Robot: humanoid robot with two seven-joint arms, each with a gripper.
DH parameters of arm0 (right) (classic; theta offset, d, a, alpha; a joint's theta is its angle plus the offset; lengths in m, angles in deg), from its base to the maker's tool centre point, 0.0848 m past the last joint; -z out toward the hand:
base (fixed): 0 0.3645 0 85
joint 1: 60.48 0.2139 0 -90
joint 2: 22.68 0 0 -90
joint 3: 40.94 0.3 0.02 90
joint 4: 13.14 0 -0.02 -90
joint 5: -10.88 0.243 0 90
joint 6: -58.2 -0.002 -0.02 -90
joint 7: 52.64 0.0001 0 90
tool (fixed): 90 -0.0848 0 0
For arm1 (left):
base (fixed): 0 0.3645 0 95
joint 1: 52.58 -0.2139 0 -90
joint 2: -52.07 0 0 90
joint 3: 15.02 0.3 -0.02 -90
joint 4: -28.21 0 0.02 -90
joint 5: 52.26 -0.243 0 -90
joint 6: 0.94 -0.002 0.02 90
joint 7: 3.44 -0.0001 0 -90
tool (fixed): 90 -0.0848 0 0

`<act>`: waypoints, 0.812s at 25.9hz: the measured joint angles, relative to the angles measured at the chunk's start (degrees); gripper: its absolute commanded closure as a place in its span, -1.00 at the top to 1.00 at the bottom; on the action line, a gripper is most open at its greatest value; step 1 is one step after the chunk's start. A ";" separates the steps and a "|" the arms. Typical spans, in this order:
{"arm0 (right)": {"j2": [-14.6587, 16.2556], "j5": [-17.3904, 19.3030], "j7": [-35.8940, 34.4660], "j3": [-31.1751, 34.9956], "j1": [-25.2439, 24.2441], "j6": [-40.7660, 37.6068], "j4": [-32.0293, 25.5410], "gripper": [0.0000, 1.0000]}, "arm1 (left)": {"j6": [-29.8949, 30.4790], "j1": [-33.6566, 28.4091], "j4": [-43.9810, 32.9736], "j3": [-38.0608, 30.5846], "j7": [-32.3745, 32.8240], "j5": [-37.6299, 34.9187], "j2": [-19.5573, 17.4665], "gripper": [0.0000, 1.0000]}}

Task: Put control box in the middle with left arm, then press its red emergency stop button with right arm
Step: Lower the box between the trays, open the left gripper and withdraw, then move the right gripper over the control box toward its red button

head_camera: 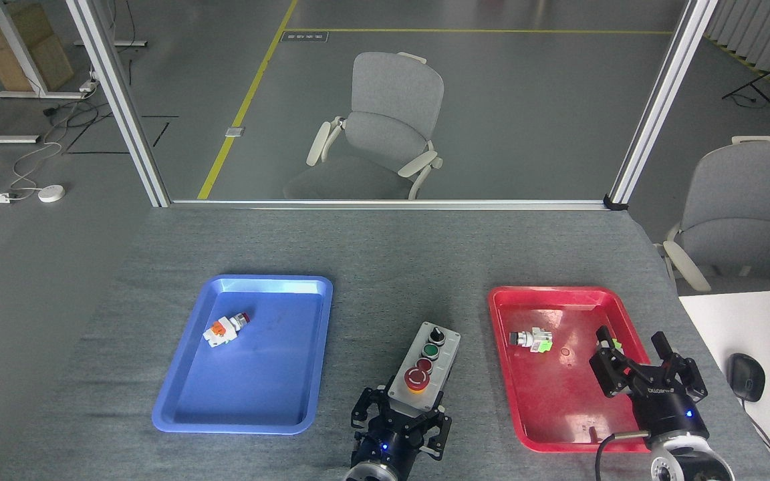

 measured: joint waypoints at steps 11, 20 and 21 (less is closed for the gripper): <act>0.19 2.06 -0.65 -0.06 0.46 -0.06 0.00 0.61 | 1.68 -2.88 -2.25 -0.08 -4.07 0.50 -0.54 0.98; 1.05 2.82 -3.76 -8.16 3.57 -2.36 0.33 -0.58 | -7.62 -10.96 -21.12 -2.16 -4.70 0.23 -14.40 0.98; 0.98 2.94 -3.93 -9.99 4.21 -2.51 0.41 -0.70 | -7.84 -11.85 -22.87 -2.99 -4.75 0.24 -15.67 0.98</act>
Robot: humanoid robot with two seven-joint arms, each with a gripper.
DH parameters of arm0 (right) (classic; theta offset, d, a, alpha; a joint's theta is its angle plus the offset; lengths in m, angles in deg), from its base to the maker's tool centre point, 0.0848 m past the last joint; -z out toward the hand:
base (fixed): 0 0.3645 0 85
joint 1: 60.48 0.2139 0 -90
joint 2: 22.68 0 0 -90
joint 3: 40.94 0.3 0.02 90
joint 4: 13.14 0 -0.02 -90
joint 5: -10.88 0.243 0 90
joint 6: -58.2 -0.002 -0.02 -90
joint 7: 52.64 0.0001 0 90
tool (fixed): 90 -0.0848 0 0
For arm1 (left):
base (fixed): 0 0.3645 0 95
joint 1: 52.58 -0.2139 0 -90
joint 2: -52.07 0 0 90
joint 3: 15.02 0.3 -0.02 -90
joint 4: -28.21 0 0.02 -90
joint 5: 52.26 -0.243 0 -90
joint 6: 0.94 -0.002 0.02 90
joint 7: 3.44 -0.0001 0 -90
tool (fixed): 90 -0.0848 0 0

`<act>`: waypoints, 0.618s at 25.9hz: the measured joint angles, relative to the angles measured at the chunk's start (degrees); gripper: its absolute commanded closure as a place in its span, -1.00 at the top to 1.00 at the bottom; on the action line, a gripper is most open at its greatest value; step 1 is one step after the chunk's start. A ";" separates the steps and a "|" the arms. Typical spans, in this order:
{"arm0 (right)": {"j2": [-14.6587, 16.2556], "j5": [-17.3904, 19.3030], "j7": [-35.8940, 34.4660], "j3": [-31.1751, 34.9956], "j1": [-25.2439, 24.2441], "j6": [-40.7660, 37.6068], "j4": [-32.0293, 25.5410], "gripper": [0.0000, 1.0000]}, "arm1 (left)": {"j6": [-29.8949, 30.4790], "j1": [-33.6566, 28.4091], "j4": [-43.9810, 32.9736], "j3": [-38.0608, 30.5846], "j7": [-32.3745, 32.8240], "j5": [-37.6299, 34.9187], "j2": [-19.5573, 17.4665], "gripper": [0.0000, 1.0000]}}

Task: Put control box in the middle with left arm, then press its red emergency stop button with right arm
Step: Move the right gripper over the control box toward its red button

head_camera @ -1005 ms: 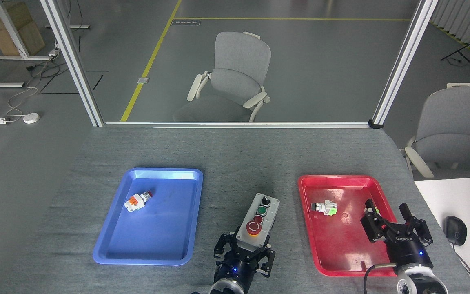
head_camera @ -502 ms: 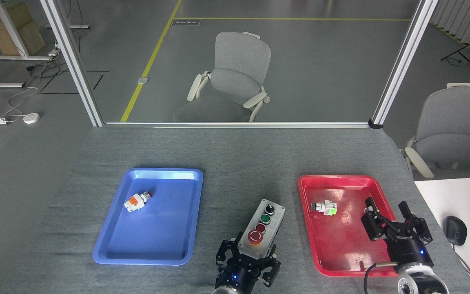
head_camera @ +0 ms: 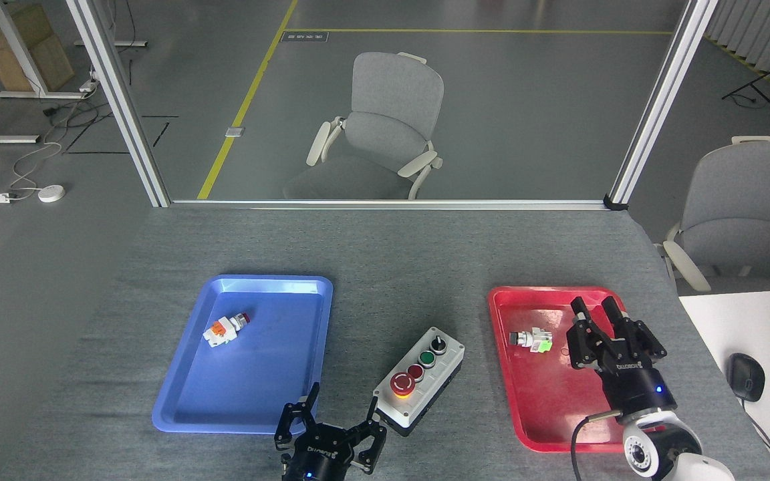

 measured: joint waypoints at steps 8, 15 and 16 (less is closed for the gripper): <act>-2.66 0.50 -0.45 -18.15 5.24 -1.21 1.16 -1.00 | 0.45 -4.70 -11.16 -8.68 -0.01 0.45 -8.08 0.98; -5.17 0.09 3.37 -25.69 6.33 -9.70 5.20 -1.00 | 13.03 -6.17 -9.72 -22.44 2.03 2.73 -10.27 0.98; -5.64 0.09 4.31 -26.15 6.46 -10.27 6.05 -1.00 | 14.70 -6.18 -9.21 -23.87 2.33 2.92 -10.24 0.98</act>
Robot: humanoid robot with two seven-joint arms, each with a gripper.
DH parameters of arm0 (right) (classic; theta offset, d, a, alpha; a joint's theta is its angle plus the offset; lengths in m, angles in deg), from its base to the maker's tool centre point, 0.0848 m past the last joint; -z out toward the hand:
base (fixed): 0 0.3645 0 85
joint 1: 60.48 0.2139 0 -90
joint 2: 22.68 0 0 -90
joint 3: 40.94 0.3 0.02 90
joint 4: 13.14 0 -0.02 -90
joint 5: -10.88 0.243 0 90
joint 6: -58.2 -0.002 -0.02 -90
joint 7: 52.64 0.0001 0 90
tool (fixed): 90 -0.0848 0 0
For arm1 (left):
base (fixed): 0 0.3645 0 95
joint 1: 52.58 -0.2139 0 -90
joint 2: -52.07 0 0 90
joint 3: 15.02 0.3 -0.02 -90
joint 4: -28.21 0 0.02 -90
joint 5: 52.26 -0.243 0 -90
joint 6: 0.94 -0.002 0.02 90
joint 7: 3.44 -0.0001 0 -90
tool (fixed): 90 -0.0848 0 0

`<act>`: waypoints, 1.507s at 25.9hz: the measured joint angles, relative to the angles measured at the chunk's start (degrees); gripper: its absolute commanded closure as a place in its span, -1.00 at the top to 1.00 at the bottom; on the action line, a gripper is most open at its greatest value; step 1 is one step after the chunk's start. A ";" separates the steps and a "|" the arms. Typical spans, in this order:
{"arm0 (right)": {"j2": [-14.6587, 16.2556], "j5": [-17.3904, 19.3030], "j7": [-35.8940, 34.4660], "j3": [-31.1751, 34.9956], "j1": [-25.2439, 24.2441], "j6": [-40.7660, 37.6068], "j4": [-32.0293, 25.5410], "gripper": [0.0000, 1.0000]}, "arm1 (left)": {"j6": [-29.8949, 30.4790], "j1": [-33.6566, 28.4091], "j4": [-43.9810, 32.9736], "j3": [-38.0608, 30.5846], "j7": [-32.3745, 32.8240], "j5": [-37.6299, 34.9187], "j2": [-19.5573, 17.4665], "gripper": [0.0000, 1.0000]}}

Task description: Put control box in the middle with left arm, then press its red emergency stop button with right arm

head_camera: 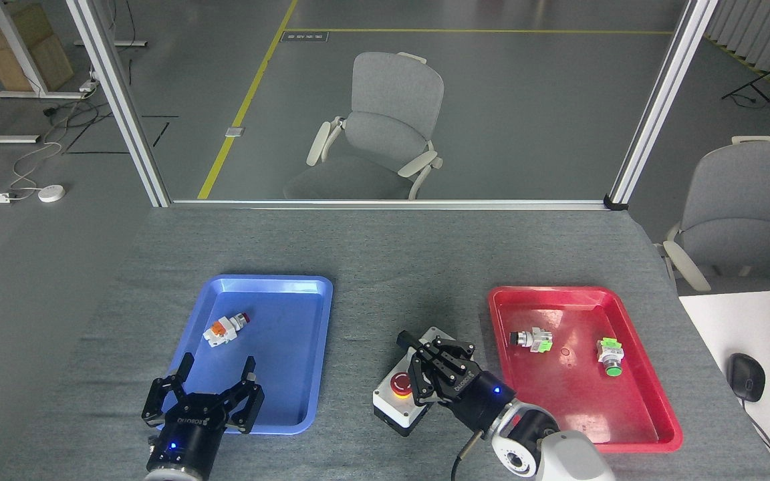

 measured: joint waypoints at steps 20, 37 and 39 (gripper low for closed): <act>-2.97 -0.08 1.33 -0.80 -0.13 -0.88 11.70 -1.00 | 13.88 1.43 0.74 -15.95 2.85 0.85 -0.13 0.99; -1.65 10.77 1.08 13.08 0.33 2.75 5.94 1.00 | 15.20 -1.22 -0.92 -15.80 2.28 0.10 3.29 0.99; -1.25 11.23 0.93 15.89 0.37 3.01 5.82 1.00 | 15.13 -1.38 -0.11 -15.12 2.28 -0.10 3.86 0.99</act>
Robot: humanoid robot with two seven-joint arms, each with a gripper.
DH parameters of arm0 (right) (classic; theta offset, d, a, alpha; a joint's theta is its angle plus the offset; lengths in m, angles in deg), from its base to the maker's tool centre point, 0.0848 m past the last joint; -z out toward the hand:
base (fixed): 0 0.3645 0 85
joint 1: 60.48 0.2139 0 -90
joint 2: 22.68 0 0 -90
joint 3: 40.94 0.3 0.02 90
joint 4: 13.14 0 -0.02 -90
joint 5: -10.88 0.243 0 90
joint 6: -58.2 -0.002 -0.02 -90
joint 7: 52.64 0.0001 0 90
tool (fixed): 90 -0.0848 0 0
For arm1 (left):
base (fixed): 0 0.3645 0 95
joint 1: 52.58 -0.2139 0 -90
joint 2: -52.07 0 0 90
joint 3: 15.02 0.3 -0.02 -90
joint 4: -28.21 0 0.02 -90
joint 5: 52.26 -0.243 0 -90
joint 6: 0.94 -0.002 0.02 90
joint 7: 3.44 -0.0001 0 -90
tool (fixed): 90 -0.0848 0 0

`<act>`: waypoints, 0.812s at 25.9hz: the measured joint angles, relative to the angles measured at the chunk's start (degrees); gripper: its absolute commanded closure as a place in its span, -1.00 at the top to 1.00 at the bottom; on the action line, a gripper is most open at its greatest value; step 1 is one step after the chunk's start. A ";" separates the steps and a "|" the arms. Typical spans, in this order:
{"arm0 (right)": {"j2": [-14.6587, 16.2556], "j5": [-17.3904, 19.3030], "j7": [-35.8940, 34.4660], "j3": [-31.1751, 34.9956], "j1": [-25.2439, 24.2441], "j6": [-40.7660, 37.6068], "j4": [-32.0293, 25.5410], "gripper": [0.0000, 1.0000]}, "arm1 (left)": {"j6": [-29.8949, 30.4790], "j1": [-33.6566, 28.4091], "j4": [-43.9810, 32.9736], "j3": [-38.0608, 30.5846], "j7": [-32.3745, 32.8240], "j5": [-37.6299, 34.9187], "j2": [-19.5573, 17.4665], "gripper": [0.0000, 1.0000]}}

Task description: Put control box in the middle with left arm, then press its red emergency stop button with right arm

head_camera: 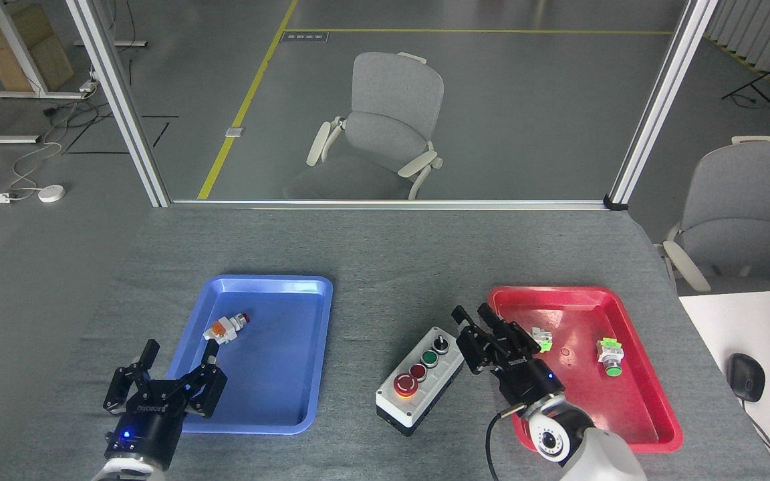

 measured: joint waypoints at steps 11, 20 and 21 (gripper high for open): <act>1.79 -16.38 -0.18 8.54 -5.76 17.73 -5.43 1.00 | 0.19 -0.46 1.06 0.98 1.39 0.49 0.80 0.99; 1.31 -20.99 -0.95 11.16 -12.29 19.58 -13.08 1.00 | 1.51 -0.72 1.26 0.80 1.61 0.97 1.90 0.99; 1.31 -20.99 -1.25 11.22 -12.56 19.68 -13.19 1.00 | 1.51 -0.72 1.27 0.78 1.61 0.98 1.94 0.99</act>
